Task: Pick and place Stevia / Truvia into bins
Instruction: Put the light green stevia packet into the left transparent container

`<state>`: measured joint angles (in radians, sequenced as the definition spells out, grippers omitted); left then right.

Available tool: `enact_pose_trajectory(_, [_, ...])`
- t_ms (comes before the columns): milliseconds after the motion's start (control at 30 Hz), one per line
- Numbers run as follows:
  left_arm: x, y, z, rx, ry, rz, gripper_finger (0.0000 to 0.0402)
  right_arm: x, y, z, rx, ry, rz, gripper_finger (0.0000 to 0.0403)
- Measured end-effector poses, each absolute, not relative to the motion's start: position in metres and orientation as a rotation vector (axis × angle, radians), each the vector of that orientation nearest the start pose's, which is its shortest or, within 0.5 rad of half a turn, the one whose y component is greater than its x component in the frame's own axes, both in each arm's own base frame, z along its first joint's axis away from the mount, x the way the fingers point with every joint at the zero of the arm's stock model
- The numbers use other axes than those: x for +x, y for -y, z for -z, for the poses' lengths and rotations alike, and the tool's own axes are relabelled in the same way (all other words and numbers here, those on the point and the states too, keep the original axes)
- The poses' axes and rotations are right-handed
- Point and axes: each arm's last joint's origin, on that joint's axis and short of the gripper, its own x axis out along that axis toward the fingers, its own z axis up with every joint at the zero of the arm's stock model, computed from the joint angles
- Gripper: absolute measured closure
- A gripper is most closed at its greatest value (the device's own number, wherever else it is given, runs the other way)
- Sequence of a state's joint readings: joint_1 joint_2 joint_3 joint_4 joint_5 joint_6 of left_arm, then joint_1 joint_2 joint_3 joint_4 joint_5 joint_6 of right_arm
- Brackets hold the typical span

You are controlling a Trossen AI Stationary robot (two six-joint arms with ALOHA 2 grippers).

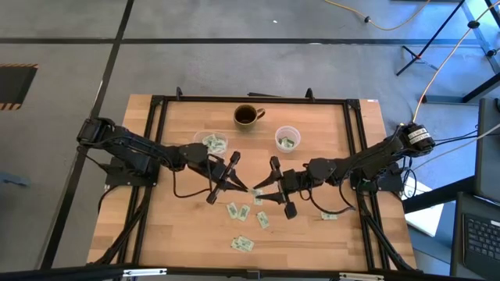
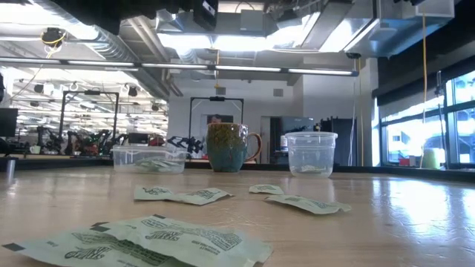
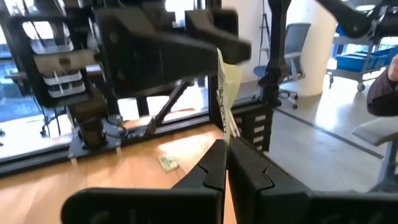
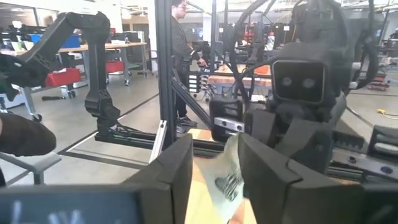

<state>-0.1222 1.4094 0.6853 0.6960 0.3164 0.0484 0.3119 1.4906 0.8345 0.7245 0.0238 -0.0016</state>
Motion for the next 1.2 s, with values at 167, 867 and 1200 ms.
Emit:
enact_pose_trajectory(167, [0.291, 0.04, -0.235, 0.033, -0.132, 0.419, 0.0398, 0.308, -0.099, -0.272, 0.078, 0.023, -0.292, 0.0258])
enact_pose_trajectory(867, [0.231, -0.027, -0.182, 0.468, -1.039, -0.745, 0.0398, 0.281, -0.138, -0.251, 0.298, -0.343, -0.396, 0.0257])
enact_pose_trajectory(1200, [0.232, -0.02, -0.154, 0.57, -1.178, -0.67, 0.0398, 0.28, -0.138, -0.249, 0.34, -0.376, -0.381, 0.0257])
